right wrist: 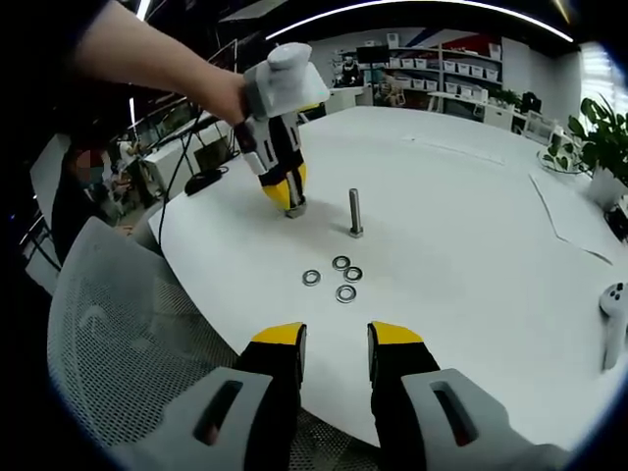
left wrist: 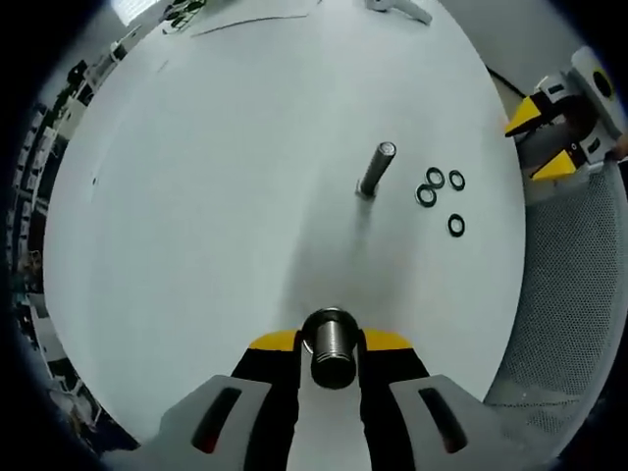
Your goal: Place the washer onto the threaded stud by aligning its center hole with the stud, sliding it down to the base, and recovering from edge contact or off-axis alignment until the washer reaches the visible bottom stop.
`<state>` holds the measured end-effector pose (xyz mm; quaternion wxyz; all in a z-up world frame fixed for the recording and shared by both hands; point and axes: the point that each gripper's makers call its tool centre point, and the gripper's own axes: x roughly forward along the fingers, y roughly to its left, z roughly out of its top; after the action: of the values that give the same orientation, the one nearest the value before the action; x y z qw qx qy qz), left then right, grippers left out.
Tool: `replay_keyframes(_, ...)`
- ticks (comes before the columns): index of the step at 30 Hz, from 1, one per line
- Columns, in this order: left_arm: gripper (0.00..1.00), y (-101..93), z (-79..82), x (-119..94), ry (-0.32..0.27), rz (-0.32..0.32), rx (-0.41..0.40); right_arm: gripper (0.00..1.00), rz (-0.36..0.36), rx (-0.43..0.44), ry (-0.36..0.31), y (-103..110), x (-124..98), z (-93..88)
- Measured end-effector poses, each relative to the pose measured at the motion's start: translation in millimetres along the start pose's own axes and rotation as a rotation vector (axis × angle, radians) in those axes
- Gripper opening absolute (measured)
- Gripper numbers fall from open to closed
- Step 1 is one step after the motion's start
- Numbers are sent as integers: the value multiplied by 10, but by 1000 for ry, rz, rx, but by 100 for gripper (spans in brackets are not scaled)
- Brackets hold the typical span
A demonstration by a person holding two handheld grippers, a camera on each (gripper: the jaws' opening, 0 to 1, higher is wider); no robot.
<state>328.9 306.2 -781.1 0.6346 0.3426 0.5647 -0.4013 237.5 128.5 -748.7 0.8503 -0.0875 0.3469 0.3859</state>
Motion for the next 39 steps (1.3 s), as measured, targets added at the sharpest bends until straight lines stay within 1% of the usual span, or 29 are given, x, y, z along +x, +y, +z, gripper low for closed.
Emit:
replay_keyframes(3, 20, 7, -7, -3, -8, 2, -23, 28, 4, -3, 1, 6, 2, 0)
replay_keyframes(4, 20, 7, -8, -10, -13, 7, -43, 28, 5, -4, 0, 9, 3, 0)
replay_keyframes(6, 22, -11, -7, -21, -28, 4, -58, 28, 6, -3, -1, 10, 1, 2)
replay_keyframes(11, 32, -2, -83, -66, -42, 39, -76, 28, 14, -7, -6, 26, 1, 11)
replay_keyframes(14, 32, -15, -137, -97, -47, 43, -102, 28, 17, -8, -9, 35, 0, 15)
replay_keyframes(17, 32, -38, -167, -139, -71, 47, -142, 28, 17, -8, -12, 36, -3, 18)
replay_keyframes(21, 33, -38, -193, -195, -104, 60, -176, 28, 14, -5, -9, 28, 0, 14)
replay_keyframes(25, 33, -42, -184, -262, -161, 66, -234, 28, 14, -13, -5, 29, 5, 8)
replay_keyframes(27, 34, -47, -173, -290, -203, 67, -278, 28, 20, -11, -8, 39, 5, 17)
replay_keyframes(28, 34, -55, -162, -314, -235, 67, -311, 28, 19, -16, -5, 41, 7, 12)
replay_keyframes(29, 34, -65, -161, -330, -251, 63, -324, 28, 19, -17, -3, 40, 8, 9)
replay_keyframes(32, 34, -91, -213, -379, -282, 72, -350, 28, 16, -12, -4, 30, 8, 13)
replay_keyframes(34, 34, -97, -249, -411, -314, 92, -368, 28, 16, -14, 2, 34, 11, -1)
replay_keyframes(36, 34, -115, -265, -446, -360, 103, -404, 28, 16, -18, 5, 38, 10, -3)
replay_keyframes(38, 35, -137, -308, -466, -377, 110, -420, 28, 15, -17, 3, 37, 5, 0)
replay_keyframes(39, 35, -142, -333, -470, -402, 114, -443, 28, 12, -14, 6, 32, 5, -6)
